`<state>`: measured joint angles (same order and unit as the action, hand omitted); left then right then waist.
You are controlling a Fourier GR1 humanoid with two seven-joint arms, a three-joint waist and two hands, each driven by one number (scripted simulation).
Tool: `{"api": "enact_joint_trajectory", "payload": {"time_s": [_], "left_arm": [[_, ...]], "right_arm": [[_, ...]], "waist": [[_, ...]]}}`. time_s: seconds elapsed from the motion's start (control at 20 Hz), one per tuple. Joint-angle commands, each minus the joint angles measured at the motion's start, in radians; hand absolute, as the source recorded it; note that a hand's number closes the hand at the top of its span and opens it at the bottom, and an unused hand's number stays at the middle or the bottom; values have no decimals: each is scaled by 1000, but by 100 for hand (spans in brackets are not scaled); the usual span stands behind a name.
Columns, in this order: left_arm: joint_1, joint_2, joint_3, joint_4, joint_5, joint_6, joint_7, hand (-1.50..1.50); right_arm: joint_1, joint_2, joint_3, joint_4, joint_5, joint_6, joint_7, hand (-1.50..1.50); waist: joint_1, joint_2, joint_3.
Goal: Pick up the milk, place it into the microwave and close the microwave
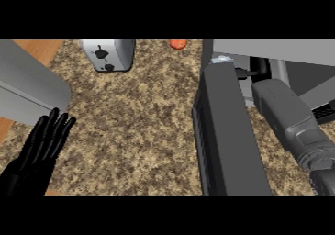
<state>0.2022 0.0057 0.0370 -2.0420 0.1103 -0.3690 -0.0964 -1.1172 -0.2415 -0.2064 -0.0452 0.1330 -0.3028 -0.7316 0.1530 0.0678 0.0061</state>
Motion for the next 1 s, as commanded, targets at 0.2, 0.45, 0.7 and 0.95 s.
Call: {"api": "enact_joint_trajectory", "payload": {"time_s": [0.2, 0.45, 0.7, 0.95], "left_arm": [[-11, -6, -31, 5, -17, 18, 14, -150], [-31, -6, -51, 50, -42, 18, -4, -150], [-26, -2, -73, 90, -49, 3, 2, -150], [-36, -5, -133, 156, -60, -11, -31, -150]], "right_arm": [[49, 21, -24, -14, -23, 39, -38, -150], [79, 36, -41, -17, -39, 71, -56, -150], [109, 29, -50, -26, -51, 200, -80, -150], [210, 54, -54, -36, -57, 281, -184, -150]], "waist": [[-27, -11, 0], [-43, -13, -1], [-70, -29, -2], [-89, -34, -2]]}}
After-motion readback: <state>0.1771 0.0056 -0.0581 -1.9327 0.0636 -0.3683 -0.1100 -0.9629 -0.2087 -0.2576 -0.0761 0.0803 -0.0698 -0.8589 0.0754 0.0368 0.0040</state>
